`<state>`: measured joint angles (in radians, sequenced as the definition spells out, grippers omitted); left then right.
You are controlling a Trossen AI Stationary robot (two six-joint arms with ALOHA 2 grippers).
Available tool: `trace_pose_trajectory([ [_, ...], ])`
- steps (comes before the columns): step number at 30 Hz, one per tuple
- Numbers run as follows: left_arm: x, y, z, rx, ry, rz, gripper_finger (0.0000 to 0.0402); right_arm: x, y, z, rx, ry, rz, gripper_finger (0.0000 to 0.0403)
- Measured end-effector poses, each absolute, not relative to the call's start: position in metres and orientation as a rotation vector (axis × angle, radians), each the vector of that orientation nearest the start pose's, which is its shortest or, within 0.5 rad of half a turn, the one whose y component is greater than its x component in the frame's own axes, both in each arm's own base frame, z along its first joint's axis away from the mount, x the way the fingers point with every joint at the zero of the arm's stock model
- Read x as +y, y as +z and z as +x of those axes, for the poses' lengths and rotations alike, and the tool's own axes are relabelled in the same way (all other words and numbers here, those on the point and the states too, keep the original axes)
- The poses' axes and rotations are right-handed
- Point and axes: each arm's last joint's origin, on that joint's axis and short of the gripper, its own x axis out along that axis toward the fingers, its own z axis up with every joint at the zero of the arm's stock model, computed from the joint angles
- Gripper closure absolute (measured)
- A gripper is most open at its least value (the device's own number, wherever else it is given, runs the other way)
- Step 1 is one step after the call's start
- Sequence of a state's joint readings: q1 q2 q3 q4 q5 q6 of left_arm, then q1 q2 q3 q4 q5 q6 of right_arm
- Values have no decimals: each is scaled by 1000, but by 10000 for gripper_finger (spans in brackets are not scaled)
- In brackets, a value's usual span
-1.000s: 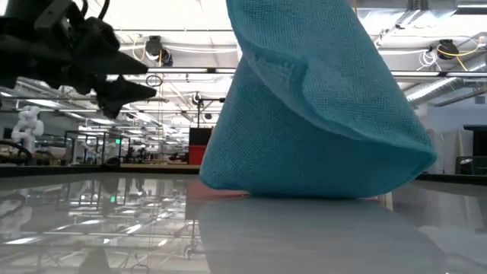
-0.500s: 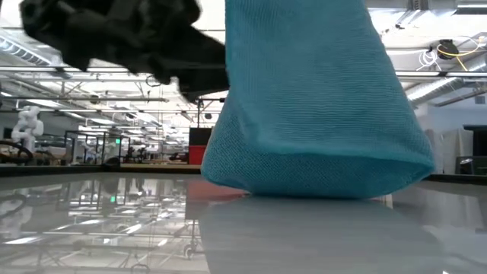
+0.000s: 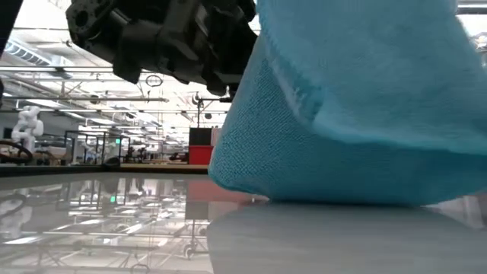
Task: Roll towel
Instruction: Roll the blue microfiber towel
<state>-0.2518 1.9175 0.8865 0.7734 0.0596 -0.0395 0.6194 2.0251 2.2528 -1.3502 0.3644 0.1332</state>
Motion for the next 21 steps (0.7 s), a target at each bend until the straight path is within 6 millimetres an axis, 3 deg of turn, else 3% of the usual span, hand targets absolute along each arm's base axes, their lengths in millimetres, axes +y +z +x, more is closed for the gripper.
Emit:
trace_pose_trajectory([
  [4,-95,148,369,263,-314,15,358,227,369,330,1009,155,-406,401],
  [6,-96,149,369,261,-325,19,387,227,368,328,1029,143,-399,401],
  [14,-92,157,363,331,-268,63,398,231,365,316,1100,103,-379,401],
  [21,-85,177,347,455,-151,141,400,233,362,304,1163,43,-369,401],
])
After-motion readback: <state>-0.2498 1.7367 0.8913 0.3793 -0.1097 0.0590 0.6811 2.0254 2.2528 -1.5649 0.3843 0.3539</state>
